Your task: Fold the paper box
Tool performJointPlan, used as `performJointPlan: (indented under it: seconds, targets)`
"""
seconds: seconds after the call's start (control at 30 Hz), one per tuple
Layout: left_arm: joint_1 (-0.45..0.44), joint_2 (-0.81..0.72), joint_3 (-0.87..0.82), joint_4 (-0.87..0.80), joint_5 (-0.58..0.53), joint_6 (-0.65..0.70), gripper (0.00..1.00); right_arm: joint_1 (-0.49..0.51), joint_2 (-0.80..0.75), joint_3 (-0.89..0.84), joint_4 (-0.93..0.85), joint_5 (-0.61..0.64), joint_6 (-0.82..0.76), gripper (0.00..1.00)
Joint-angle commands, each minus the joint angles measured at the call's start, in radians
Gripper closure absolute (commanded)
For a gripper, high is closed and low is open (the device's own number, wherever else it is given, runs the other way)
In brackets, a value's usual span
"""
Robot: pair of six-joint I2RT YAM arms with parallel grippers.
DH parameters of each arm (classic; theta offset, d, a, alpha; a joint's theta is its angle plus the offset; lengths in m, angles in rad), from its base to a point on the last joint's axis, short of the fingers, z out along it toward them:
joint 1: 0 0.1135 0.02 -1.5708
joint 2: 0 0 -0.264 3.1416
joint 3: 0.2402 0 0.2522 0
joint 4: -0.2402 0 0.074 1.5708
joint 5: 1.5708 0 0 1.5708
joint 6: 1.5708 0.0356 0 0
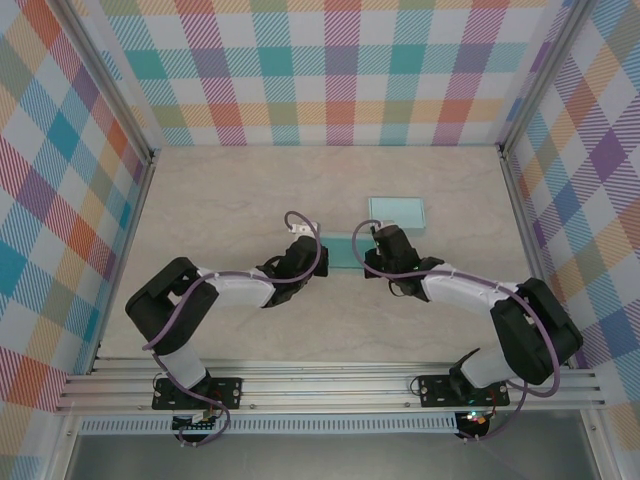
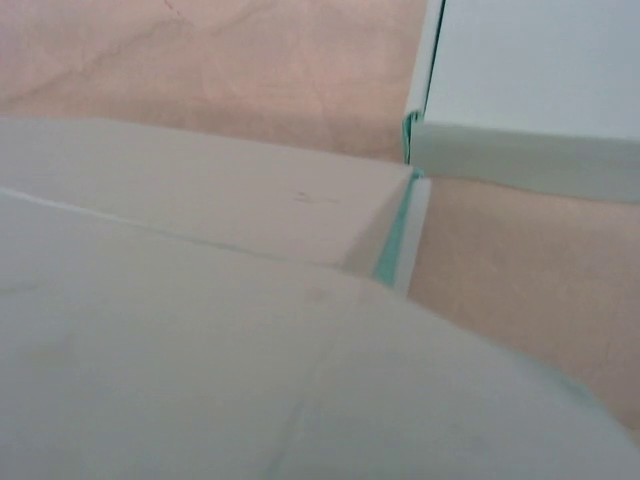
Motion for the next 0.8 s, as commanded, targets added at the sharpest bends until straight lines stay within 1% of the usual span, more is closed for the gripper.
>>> performJointPlan:
  seconds: [0.0,0.27,0.3,0.4,0.47,0.5,0.53,0.63,0.77]
  targets:
    - [-0.017,0.007,-0.036,0.030,0.011,-0.021,1.00,0.008,-0.020,-0.038,0.040,-0.008,0.023,1.00]
    - [-0.016,0.017,-0.065,0.061,0.010,-0.026,1.00,0.012,-0.023,-0.097,0.078,0.011,0.036,1.00]
    - [-0.018,0.013,-0.066,0.062,0.014,-0.027,0.96,0.011,-0.021,-0.098,0.077,0.012,0.037,1.00]
    - [-0.019,-0.005,-0.066,0.053,0.033,-0.032,0.81,0.012,-0.015,-0.092,0.077,0.012,0.037,1.00]
    - [-0.022,-0.033,-0.073,0.049,0.042,-0.032,0.64,0.012,-0.013,-0.086,0.076,0.013,0.037,1.00]
    - [-0.025,-0.047,-0.075,0.040,0.040,-0.029,0.58,0.013,-0.015,-0.081,0.075,0.012,0.037,1.00]
    - [-0.029,-0.065,-0.077,0.033,0.037,-0.027,0.54,0.014,-0.015,-0.077,0.074,0.012,0.036,1.00]
    - [-0.033,-0.120,-0.098,0.013,0.043,-0.028,0.47,0.017,-0.015,-0.070,0.068,0.018,0.030,1.00]
    - [-0.043,-0.221,-0.143,-0.038,0.044,-0.035,0.34,0.020,-0.016,-0.061,0.055,0.020,0.024,1.00]
